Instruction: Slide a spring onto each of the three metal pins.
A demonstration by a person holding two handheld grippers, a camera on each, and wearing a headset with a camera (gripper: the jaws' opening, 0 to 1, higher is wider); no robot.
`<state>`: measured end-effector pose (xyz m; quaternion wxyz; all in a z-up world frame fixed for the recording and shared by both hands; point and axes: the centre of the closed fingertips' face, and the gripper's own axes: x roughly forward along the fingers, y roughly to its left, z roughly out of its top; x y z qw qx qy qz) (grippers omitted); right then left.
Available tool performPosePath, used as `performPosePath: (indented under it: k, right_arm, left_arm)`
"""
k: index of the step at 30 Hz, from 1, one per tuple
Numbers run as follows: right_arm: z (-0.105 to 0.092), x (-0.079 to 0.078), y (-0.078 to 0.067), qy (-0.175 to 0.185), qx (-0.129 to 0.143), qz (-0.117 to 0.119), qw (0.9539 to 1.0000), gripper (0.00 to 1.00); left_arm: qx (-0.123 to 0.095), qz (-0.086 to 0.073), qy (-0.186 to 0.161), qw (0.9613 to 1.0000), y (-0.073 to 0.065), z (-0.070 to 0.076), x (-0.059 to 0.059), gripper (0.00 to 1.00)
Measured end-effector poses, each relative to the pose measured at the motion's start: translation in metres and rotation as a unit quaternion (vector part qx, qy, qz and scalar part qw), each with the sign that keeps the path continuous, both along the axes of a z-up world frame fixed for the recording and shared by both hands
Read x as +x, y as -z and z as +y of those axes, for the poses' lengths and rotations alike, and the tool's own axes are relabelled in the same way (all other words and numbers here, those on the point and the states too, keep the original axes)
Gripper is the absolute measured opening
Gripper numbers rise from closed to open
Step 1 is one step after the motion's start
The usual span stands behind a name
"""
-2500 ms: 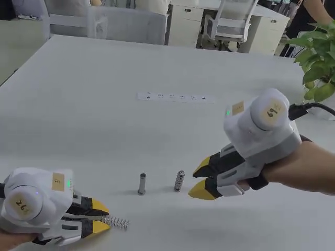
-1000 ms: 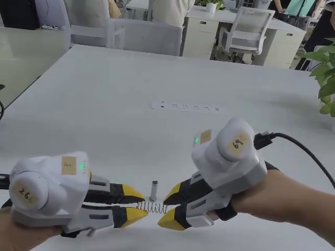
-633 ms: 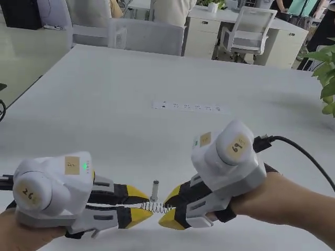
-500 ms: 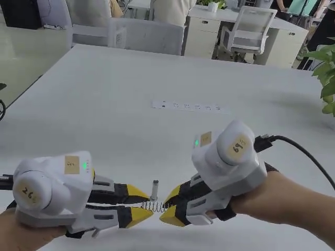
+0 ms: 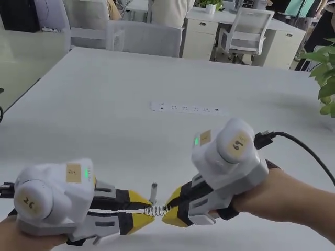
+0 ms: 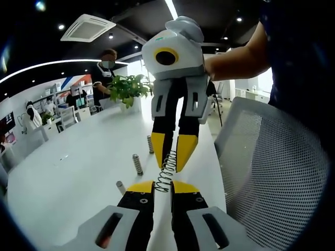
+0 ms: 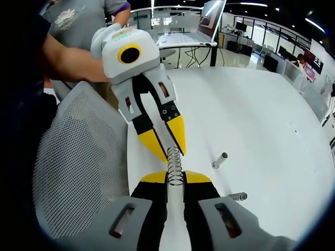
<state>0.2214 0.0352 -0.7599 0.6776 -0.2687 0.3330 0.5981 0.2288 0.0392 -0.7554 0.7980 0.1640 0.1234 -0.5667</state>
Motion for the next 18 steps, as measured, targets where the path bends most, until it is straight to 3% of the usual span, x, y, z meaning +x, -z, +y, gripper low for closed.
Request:
performPosePath:
  k: [6, 18]
  right_arm:
    - [0.0002, -0.0035, -0.004, -0.016, -0.024, 0.005, 0.9996, 0.08]
    - [-0.0008, -0.0048, -0.0059, -0.036, -0.065, 0.002, 0.9972, 0.08]
  left_arm:
    - [0.025, -0.014, 0.017, 0.9994, 0.005, -0.0048, -0.0056, 0.04]
    - [0.032, -0.02, 0.019, 0.9991, 0.0081, -0.0096, -0.005, 0.04]
